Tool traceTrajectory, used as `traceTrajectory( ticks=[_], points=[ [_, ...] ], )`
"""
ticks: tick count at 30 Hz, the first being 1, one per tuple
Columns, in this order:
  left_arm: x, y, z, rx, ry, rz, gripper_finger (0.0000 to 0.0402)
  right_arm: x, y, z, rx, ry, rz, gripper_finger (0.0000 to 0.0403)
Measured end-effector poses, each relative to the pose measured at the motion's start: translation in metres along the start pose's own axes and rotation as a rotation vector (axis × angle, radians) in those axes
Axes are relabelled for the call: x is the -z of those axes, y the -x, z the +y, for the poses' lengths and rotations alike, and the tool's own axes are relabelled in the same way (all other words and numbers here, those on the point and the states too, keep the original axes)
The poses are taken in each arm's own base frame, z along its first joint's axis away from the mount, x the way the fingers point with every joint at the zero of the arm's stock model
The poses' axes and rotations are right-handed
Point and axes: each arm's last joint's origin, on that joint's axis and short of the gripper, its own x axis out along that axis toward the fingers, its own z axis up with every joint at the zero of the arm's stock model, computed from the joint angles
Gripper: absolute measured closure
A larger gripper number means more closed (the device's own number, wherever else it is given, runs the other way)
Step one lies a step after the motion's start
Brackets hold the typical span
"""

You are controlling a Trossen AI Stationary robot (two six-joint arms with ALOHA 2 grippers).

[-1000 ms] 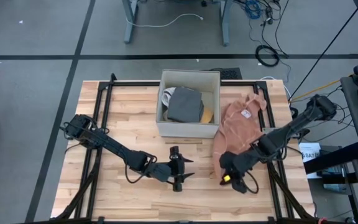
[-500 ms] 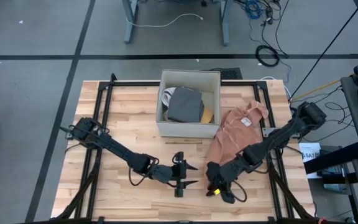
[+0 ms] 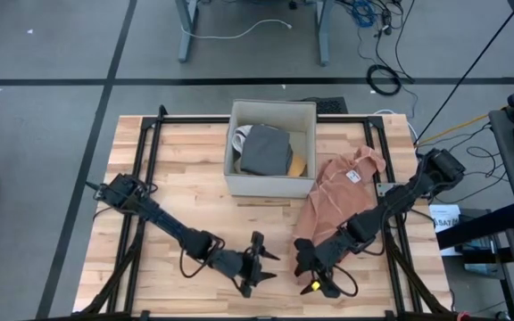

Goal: Fold towel
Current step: Fold the brown towel with white checkered lines

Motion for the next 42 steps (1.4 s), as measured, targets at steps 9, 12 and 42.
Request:
traceTrajectory(
  ticks=[9, 12, 42],
  points=[
    [-0.001, 0.001, -0.004, 0.054, -0.039, -0.011, 0.0165, 0.007, -0.001, 0.007, -0.017, -0.028, 0.039, 0.0093],
    [-0.001, 0.001, -0.004, 0.055, -0.038, -0.016, 0.0165, 0.014, -0.001, 0.006, 0.019, -0.096, 0.105, 0.0094],
    [0.034, -0.027, 0.004, 0.317, -0.133, -0.047, 0.0166, 0.021, -0.001, 0.007, 0.057, -0.171, 0.151, 0.0101]
  ],
)
